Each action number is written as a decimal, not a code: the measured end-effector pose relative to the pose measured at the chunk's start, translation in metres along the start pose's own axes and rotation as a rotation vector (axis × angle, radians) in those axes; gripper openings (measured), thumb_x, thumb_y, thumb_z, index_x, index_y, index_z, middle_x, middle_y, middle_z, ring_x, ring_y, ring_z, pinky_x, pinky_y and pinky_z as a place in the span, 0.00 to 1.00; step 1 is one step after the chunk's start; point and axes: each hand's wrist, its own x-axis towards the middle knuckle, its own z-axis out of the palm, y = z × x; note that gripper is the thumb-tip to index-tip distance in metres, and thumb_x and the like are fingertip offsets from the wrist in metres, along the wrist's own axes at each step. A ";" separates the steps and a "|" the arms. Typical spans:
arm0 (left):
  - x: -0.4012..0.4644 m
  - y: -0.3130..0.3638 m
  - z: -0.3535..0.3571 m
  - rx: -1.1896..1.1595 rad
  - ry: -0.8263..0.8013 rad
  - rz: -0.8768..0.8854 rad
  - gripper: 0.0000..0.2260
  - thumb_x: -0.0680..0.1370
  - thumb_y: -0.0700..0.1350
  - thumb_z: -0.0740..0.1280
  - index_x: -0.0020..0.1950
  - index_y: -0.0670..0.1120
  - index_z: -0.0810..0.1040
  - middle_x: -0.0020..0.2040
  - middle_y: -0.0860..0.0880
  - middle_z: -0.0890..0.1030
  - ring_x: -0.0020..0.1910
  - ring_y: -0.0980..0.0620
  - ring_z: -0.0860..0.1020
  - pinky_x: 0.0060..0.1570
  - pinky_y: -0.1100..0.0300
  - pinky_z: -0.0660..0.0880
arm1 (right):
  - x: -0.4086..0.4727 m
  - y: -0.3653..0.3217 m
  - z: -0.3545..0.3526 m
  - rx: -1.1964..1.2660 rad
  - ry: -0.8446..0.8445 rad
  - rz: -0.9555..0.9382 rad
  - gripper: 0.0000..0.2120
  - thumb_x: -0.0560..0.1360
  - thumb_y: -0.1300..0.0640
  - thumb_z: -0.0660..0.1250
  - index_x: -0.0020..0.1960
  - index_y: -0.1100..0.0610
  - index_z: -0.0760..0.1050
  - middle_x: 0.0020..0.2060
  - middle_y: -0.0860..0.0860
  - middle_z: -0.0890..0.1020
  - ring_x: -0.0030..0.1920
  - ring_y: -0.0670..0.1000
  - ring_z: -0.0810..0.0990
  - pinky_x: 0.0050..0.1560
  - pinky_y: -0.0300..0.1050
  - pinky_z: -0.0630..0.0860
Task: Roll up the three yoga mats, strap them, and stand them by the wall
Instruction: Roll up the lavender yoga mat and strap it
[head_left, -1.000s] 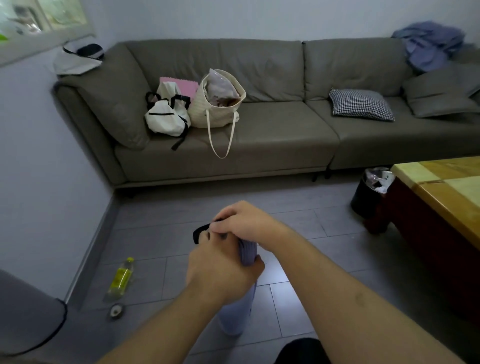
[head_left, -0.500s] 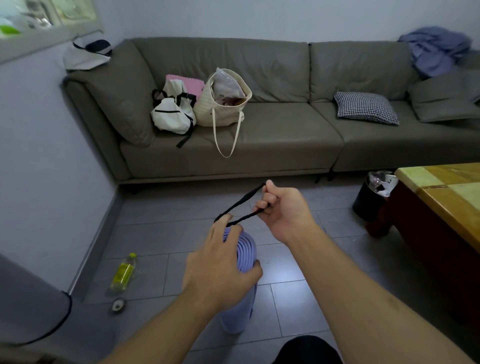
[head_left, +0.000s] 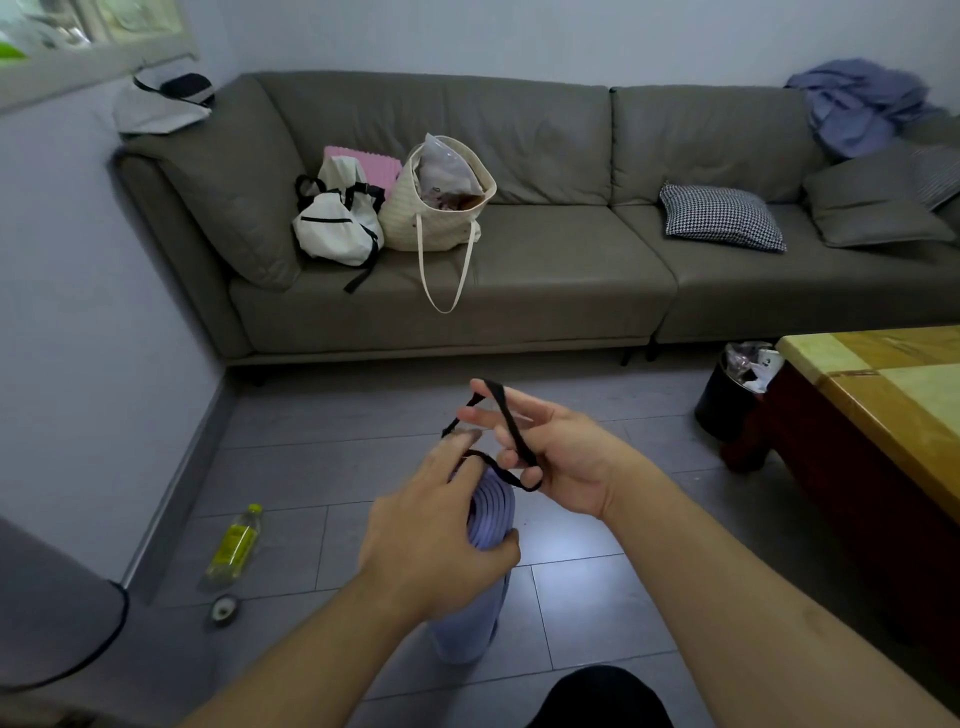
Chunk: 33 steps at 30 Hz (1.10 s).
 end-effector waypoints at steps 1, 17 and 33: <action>0.000 -0.001 0.000 0.004 -0.005 -0.003 0.29 0.72 0.72 0.63 0.69 0.62 0.67 0.81 0.65 0.55 0.71 0.60 0.70 0.47 0.62 0.76 | 0.002 0.004 -0.002 0.022 0.050 -0.006 0.24 0.83 0.68 0.62 0.73 0.46 0.77 0.64 0.54 0.85 0.32 0.46 0.73 0.24 0.33 0.67; 0.046 -0.027 -0.029 0.085 -0.096 -0.216 0.34 0.75 0.68 0.66 0.77 0.56 0.67 0.70 0.56 0.70 0.66 0.51 0.70 0.54 0.52 0.75 | -0.019 0.023 0.020 -0.987 0.004 -0.015 0.43 0.68 0.54 0.85 0.76 0.44 0.68 0.70 0.43 0.77 0.67 0.45 0.78 0.58 0.40 0.79; 0.048 -0.065 -0.044 -0.464 -0.243 -0.312 0.08 0.79 0.51 0.69 0.58 0.56 0.78 0.55 0.52 0.82 0.54 0.49 0.81 0.48 0.46 0.80 | 0.046 0.060 0.070 -1.316 0.153 -0.197 0.67 0.65 0.38 0.82 0.85 0.45 0.35 0.79 0.43 0.51 0.76 0.57 0.66 0.70 0.57 0.75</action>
